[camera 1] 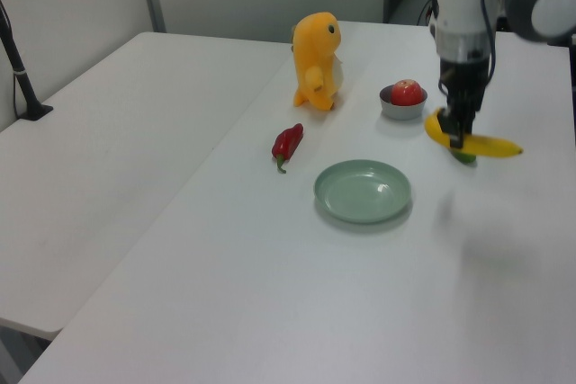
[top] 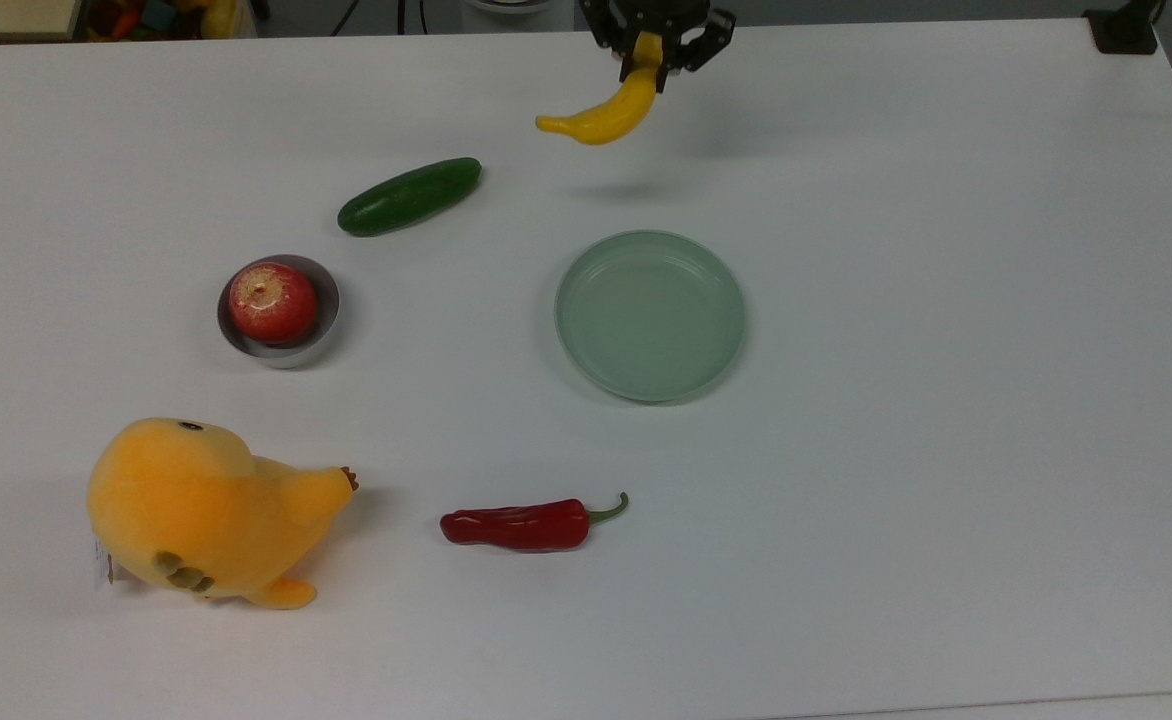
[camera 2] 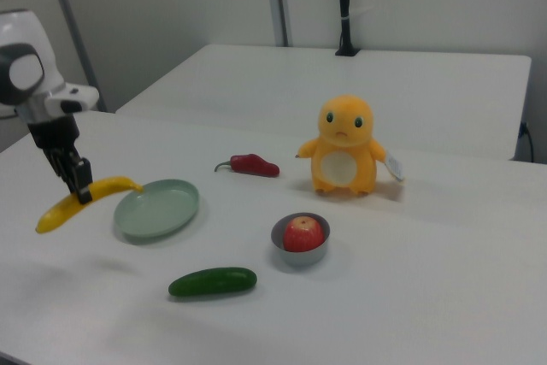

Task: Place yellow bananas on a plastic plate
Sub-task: 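Carry the banana over the pale green plate and lower it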

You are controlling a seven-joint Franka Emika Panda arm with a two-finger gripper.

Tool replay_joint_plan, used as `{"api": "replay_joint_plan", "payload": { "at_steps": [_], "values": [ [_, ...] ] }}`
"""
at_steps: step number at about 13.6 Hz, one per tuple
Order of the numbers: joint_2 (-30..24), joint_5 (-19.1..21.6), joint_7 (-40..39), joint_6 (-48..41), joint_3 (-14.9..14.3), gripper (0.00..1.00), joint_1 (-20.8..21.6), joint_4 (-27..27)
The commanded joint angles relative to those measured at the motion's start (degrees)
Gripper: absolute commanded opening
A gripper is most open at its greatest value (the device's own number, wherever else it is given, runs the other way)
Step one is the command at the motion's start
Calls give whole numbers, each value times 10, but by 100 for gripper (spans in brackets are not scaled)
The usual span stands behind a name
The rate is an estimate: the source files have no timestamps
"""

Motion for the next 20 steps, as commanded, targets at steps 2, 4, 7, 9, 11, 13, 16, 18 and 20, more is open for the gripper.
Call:
{"api": "replay_joint_plan", "payload": {
  "at_steps": [2,4,7,9,11,13,16,18,20],
  "values": [
    [21,0,12,-41,-4,25,2,84],
    [38,0,7,-40,-5,25,1,113],
    [85,-1,1,-40,-8,26,-7,171],
    [118,-2,-26,-38,-8,27,-13,208],
    [141,-2,-63,-36,-9,27,-21,231],
    [163,0,-89,-21,-8,27,-31,248],
    [192,0,-97,49,-8,27,-37,250],
    [221,0,-98,97,-8,27,-37,250],
    [248,0,-98,135,-8,27,-37,250]
  ]
}}
